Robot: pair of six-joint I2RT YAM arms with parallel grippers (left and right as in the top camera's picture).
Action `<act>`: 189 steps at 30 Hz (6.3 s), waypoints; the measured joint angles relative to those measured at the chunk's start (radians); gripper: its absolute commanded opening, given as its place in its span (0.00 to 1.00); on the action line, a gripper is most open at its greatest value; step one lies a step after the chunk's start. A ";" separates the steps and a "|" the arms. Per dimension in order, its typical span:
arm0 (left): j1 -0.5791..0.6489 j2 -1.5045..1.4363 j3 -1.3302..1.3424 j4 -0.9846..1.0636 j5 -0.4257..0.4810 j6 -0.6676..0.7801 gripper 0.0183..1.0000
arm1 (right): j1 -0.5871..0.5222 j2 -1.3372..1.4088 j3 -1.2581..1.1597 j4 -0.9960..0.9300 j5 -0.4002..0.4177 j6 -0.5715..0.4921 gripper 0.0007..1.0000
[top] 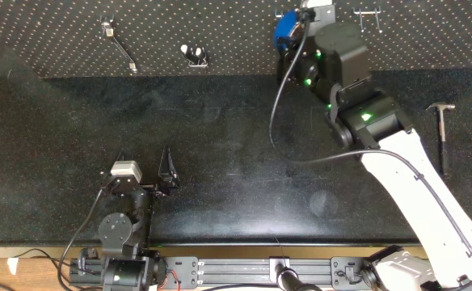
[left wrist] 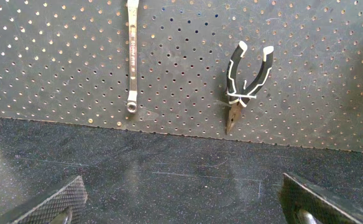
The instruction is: Place Tools Onto Pegboard
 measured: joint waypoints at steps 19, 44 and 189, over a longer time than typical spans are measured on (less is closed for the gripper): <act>0.000 0.000 0.000 0.000 0.000 0.000 1.00 | 0.058 0.238 0.000 0.186 0.161 -0.128 0.07; 0.000 0.000 0.000 0.000 0.000 0.000 1.00 | 0.060 0.257 0.000 0.091 0.159 -0.136 0.29; 0.000 0.000 0.000 0.000 0.000 0.000 1.00 | -0.430 -0.056 -0.229 -0.119 -0.155 -0.438 0.96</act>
